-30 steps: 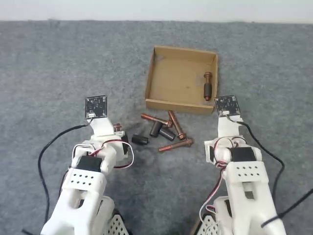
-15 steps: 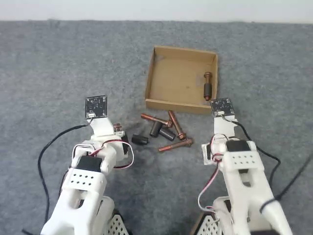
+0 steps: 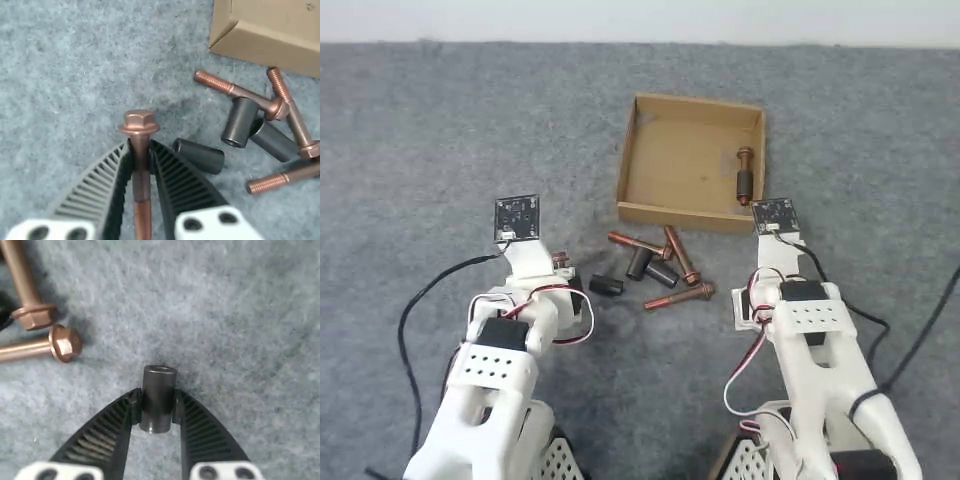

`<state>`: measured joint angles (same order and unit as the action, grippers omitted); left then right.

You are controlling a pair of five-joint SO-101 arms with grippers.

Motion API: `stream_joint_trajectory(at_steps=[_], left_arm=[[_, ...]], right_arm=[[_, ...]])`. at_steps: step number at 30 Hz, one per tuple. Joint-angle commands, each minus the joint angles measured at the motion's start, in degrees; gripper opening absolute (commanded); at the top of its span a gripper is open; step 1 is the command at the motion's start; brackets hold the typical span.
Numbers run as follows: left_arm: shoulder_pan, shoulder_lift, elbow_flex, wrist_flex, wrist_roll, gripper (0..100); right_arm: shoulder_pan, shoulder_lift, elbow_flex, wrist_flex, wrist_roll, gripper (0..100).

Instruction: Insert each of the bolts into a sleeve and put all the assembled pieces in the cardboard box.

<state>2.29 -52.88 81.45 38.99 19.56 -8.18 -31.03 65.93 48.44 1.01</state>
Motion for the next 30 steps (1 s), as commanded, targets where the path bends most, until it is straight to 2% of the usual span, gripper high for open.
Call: stream_joint_trajectory(at_steps=[1, 6, 20, 23, 30], left_arm=[[-0.2, 0.0, -1.0, -1.9, 0.3, 1], [-0.2, 0.0, -1.0, -1.9, 0.3, 1], [-0.1, 0.0, -1.0, -1.9, 0.3, 1], [-0.1, 0.0, -1.0, -1.9, 0.3, 1], [0.1, 0.0, -0.6, -2.1, 0.3, 1]], right_arm=[[-0.3, 0.0, -2.9, -0.7, -0.5, 7.5], [-0.4, 0.6, -2.5, -0.2, 1.1, 12.9], [-0.3, 8.1, -6.2, -0.2, 1.1, 9.0], [-0.3, 8.0, -6.2, -0.2, 1.6, 0.4], [0.0, 7.3, -6.4, 1.0, 4.2, 0.6]])
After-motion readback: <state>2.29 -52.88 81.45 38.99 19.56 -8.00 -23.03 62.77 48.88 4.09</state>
